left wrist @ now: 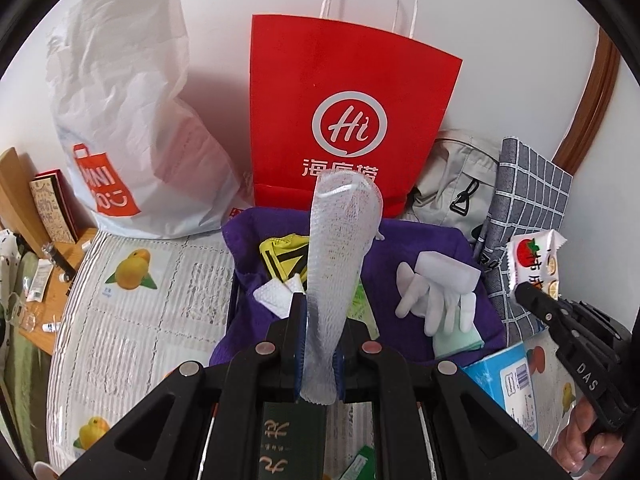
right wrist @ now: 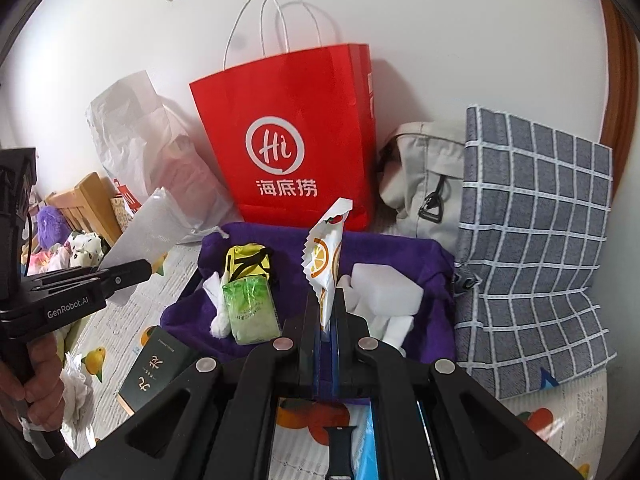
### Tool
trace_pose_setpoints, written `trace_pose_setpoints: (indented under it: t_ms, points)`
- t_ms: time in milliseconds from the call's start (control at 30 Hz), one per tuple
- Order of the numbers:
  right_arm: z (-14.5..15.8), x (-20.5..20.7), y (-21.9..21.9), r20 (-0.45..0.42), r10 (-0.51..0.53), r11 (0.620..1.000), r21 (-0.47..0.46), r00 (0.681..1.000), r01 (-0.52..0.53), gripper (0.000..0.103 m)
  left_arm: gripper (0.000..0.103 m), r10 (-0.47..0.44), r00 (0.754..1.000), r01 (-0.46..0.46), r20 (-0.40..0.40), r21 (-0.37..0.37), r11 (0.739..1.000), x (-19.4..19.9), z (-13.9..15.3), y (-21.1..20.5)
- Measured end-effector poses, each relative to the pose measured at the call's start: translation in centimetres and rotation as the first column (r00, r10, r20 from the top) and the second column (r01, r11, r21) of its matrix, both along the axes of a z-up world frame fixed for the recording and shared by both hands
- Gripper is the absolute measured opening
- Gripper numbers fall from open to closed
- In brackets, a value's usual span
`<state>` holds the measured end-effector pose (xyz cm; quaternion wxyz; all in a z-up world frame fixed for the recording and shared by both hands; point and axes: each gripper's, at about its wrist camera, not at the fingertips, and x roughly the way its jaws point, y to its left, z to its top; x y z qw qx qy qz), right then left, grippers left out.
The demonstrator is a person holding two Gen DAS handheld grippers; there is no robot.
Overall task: Organize soft objects
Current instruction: 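Lower the snack packet with the right tool while the left tool lowers the mesh bag onto the towel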
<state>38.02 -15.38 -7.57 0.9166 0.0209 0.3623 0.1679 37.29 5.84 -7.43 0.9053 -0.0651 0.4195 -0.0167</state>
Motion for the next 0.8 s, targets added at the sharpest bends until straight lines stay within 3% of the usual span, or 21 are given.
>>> trace_pose_setpoints:
  t_ms: [400, 567, 800]
  points:
    - [-1.8, 3.8, 1.7, -0.035, 0.028, 1.0, 0.01, 0.999, -0.028, 0.004, 0.011, -0.014, 0.999, 0.012, -0.047, -0.046, 0.999, 4.3, -2.5, 0.3]
    - [-3.8, 5.3, 2.3, -0.102, 0.085, 0.995, 0.054, 0.991, -0.079, 0.004, 0.011, -0.034, 0.996, 0.029, -0.08, -0.062, 0.998, 6.2, -3.7, 0.1]
    - [-6.7, 6.9, 3.1, -0.181, 0.103, 0.995, 0.025, 0.978, -0.1, 0.004, 0.011, -0.063, 0.989, 0.051, -0.136, -0.088, 0.995, 7.7, -6.1, -0.1]
